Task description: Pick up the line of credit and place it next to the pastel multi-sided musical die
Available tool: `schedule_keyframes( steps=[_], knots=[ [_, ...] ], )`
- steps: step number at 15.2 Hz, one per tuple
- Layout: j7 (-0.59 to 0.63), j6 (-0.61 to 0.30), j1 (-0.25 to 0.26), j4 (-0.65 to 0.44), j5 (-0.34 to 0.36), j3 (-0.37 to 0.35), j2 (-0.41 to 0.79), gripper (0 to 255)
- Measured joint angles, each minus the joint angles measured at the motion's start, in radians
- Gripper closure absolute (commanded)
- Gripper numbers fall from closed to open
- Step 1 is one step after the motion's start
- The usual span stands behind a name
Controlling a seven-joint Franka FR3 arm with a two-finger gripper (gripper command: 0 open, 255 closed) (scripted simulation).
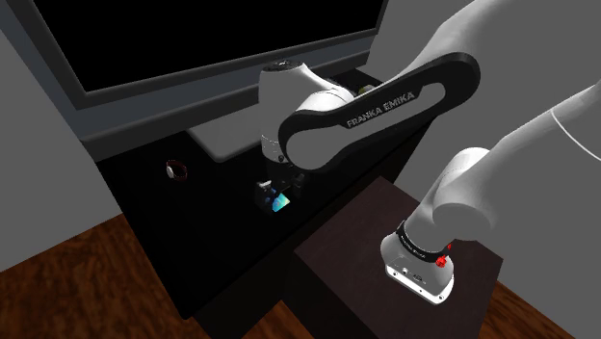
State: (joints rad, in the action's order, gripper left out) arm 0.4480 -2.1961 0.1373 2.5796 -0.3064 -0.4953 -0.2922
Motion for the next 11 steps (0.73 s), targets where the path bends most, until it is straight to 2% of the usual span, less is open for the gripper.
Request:
schedule_keyframes(
  steps=[6, 7, 11],
  knots=[
    [0.001, -0.015, 0.001, 0.008, -0.001, -0.003, 0.007, 0],
    [0.001, -0.015, 0.001, 0.008, -0.001, -0.003, 0.007, 255],
    [0.001, -0.013, 0.000, 0.006, 0.000, -0.001, 0.003, 255]
  ],
)
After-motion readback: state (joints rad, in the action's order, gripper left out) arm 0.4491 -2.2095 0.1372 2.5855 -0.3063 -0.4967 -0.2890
